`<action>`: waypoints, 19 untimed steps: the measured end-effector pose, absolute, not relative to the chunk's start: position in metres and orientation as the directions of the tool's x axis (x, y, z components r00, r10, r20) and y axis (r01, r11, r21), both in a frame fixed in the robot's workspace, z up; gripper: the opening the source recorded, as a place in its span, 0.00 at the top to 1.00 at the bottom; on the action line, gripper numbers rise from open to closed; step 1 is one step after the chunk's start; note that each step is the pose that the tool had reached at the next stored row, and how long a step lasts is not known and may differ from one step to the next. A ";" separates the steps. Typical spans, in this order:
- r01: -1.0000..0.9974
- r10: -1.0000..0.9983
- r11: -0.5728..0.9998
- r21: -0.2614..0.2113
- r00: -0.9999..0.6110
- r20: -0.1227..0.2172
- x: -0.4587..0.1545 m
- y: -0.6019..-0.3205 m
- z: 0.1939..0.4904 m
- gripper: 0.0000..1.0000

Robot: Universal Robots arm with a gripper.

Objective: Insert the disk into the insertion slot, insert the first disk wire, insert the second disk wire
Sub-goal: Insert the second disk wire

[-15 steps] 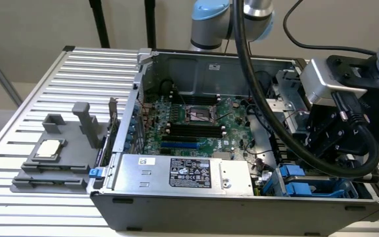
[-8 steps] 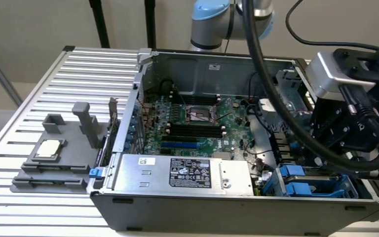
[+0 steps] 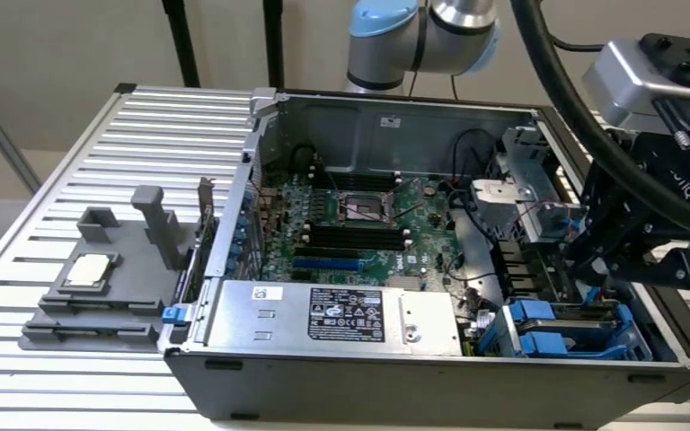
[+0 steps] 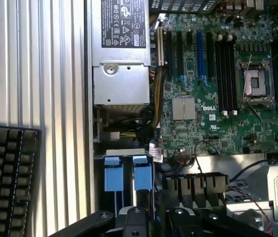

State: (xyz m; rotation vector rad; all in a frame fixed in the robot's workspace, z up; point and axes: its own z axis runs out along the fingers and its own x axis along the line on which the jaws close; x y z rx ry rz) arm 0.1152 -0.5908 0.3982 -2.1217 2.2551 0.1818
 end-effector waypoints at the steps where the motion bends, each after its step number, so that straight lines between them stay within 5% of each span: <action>1: -0.997 -0.992 0.058 0.058 -0.064 -0.108 0.117 -0.589 0.398 0.76; 8: -0.997 -0.995 0.059 0.056 -0.064 -0.082 0.136 -0.580 0.392 0.68; 9: -0.997 -0.996 0.060 0.056 -0.064 -0.069 0.138 -0.578 0.389 0.62; 19: -0.997 -0.997 0.065 0.049 -0.064 0.036 0.139 -0.558 0.382 0.62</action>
